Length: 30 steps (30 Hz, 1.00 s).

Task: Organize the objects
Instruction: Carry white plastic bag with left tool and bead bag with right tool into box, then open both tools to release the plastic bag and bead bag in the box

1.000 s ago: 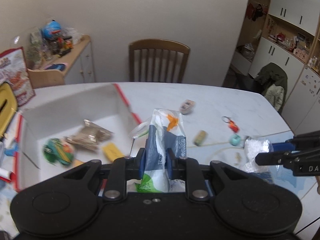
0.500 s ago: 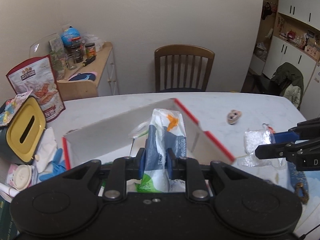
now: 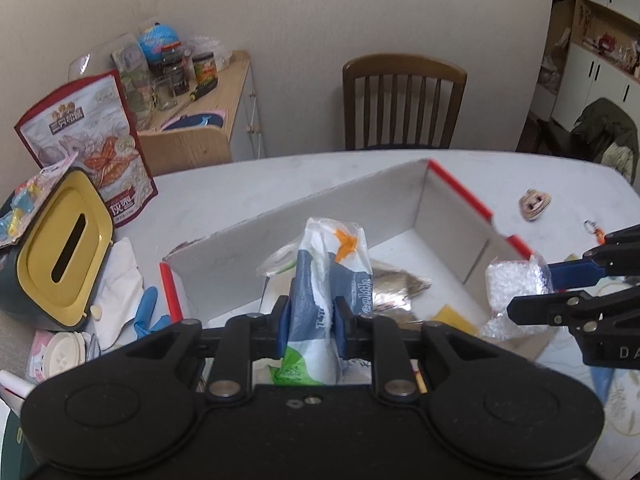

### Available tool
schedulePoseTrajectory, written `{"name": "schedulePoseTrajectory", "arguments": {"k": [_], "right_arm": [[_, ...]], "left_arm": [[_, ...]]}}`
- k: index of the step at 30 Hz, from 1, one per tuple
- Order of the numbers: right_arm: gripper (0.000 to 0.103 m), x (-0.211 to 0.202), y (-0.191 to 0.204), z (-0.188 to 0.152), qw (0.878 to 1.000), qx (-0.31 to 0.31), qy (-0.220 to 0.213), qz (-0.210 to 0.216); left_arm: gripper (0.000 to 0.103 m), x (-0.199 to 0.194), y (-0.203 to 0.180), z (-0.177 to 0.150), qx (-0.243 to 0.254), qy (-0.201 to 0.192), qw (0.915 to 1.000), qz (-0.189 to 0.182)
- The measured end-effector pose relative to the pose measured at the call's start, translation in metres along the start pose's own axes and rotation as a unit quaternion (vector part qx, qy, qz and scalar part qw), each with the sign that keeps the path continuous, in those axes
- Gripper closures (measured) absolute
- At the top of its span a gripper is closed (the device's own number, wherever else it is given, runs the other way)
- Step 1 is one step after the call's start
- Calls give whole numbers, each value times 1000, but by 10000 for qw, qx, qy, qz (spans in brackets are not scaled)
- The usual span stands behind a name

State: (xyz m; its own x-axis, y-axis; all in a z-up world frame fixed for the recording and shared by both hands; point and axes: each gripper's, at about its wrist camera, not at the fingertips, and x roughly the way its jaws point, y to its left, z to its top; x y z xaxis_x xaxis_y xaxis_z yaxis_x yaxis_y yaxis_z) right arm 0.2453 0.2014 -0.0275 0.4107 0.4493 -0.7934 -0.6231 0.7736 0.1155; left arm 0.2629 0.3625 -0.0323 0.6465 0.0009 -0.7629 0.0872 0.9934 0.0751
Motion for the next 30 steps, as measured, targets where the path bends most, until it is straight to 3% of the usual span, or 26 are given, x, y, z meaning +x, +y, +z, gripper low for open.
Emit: {"name": "schedulePoseTrajectory", "arguments": {"k": [10, 22, 28, 30], "right_arm": [[74, 40, 10, 0, 9992, -107, 371, -42], [73, 61, 11, -8, 9976, -186, 660, -118], [72, 59, 10, -8, 9975, -123, 684, -113], [66, 57, 9, -8, 9977, -110, 664, -88]], "left_arm": [[82, 35, 2, 0, 300, 353, 9987, 205], [81, 54, 8, -4, 281, 633, 9975, 125], [75, 57, 9, -7, 223, 750, 9969, 129], [69, 55, 8, -7, 231, 733, 9970, 97]]}}
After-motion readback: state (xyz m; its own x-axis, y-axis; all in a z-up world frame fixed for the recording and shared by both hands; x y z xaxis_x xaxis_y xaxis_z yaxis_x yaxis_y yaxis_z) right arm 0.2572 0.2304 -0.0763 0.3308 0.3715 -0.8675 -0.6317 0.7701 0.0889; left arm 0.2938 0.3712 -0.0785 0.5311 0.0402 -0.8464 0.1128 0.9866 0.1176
